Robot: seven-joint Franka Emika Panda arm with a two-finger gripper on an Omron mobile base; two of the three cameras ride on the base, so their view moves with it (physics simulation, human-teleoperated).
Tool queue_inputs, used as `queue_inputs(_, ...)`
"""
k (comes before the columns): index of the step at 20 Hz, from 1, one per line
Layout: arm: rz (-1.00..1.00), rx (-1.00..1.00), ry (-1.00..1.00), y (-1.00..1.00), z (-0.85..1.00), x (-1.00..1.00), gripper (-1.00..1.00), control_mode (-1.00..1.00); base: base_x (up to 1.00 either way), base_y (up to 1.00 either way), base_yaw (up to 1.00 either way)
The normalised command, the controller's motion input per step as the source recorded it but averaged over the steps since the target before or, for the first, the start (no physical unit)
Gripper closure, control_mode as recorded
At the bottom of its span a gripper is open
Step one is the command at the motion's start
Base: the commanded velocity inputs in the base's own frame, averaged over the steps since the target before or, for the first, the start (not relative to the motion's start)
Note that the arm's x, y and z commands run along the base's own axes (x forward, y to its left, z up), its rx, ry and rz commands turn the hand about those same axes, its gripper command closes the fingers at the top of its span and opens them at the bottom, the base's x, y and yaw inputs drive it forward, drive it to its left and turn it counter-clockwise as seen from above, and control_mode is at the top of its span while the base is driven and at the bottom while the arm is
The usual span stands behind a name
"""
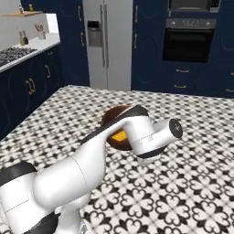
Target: Pick the corn from the sink and place it in the bowl. Then pick the bowl and place it in the microwave. Then close the microwave door and press the start button.
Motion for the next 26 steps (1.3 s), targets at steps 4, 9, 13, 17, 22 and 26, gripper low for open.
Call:
queue_inputs(4,0.00,0.00,0.00,0.00,0.00,0.00,1.00,1.00,1.00,-0.62,-0.15)
queue_inputs(9,0.00,0.00,0.00,0.00,0.00,0.00,1.00,1.00,1.00,-0.84,-0.07)
queue_inputs(13,0.00,0.00,0.00,0.00,0.00,0.00,1.00,1.00,1.00,-0.78,-0.07)
queue_inputs(17,0.00,0.00,0.00,0.00,0.00,0.00,1.00,1.00,1.00,-0.71,-0.07)
queue_inputs(22,0.00,0.00,0.00,0.00,0.00,0.00,1.00,1.00,1.00,-0.49,-0.04)
queue_inputs(26,0.00,0.00,0.00,0.00,0.00,0.00,1.00,1.00,1.00,-0.13,-0.01)
